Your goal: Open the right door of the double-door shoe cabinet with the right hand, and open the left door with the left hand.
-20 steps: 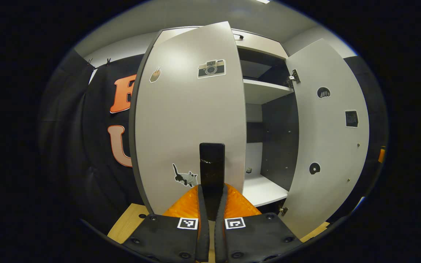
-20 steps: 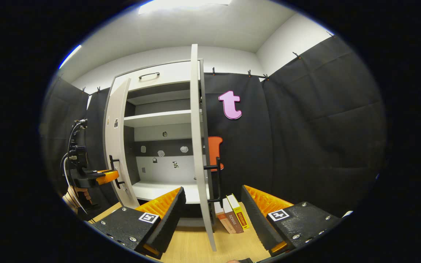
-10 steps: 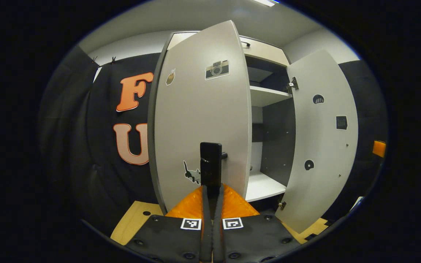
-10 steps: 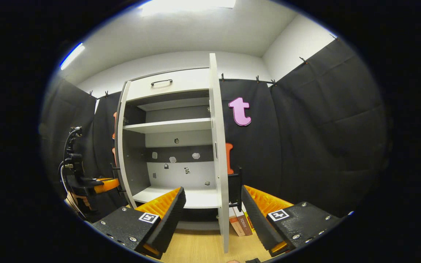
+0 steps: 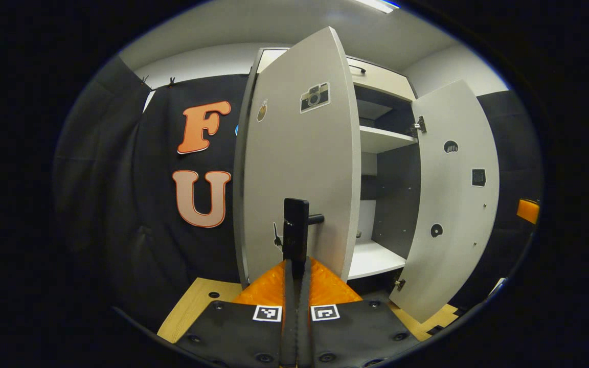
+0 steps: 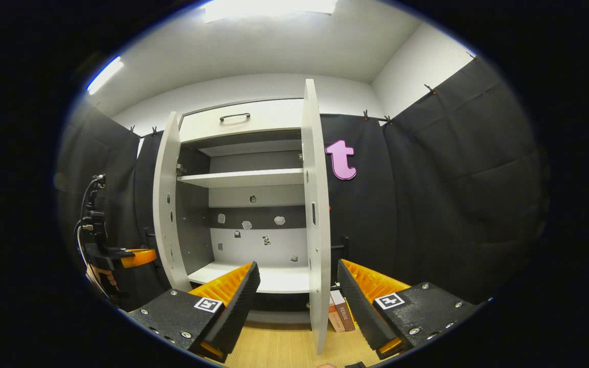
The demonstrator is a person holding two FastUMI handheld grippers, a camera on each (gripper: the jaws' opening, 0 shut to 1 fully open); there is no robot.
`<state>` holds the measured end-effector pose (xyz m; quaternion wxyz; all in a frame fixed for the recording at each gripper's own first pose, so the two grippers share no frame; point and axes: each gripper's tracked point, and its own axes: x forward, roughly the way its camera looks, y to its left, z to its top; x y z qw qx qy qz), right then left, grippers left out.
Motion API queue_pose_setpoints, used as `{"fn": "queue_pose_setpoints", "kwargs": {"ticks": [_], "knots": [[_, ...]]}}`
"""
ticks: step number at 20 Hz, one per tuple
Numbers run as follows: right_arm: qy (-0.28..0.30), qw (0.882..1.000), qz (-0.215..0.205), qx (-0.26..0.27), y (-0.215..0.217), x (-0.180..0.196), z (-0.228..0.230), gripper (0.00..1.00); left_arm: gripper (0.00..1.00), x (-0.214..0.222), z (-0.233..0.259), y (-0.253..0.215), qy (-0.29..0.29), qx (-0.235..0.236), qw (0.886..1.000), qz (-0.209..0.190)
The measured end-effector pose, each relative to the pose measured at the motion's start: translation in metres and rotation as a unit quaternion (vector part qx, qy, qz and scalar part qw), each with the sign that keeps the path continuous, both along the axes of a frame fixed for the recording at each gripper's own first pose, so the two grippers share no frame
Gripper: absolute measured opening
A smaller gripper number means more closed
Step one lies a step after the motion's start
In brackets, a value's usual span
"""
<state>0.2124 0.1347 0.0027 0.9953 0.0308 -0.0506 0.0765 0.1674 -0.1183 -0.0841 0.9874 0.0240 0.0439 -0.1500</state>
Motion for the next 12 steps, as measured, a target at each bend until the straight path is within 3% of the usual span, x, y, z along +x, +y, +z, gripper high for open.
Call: {"fn": "queue_pose_setpoints", "kwargs": {"ticks": [3, 4, 6, 7, 11, 12], "knots": [[0.002, 1.0, 0.009, 0.0, 0.005, 0.0, -0.001, 0.93, 0.06, -0.001, 0.003, 0.015, -0.003, 0.003, 1.0, 0.011], [0.003, 1.0, 0.01, 0.0, 0.006, 0.001, -0.002, 0.99, 0.06, -0.001, 0.002, 0.019, -0.004, 0.006, 1.0, 0.014], [0.006, 1.0, 0.013, 0.001, 0.01, 0.003, -0.004, 0.99, 0.07, -0.001, 0.003, 0.027, -0.005, 0.005, 1.0, 0.019], [0.008, 1.0, 0.016, 0.002, 0.012, 0.003, -0.005, 0.93, 0.07, -0.001, 0.003, 0.032, -0.006, 0.004, 1.0, 0.023], [0.013, 1.0, 0.02, -0.003, 0.017, 0.004, -0.008, 0.99, 0.06, -0.001, 0.006, 0.056, -0.009, 0.006, 0.999, 0.041], [0.013, 1.0, 0.021, -0.004, 0.018, 0.006, -0.008, 0.93, 0.06, 0.001, 0.005, 0.064, -0.009, 0.005, 0.999, 0.046]]}}
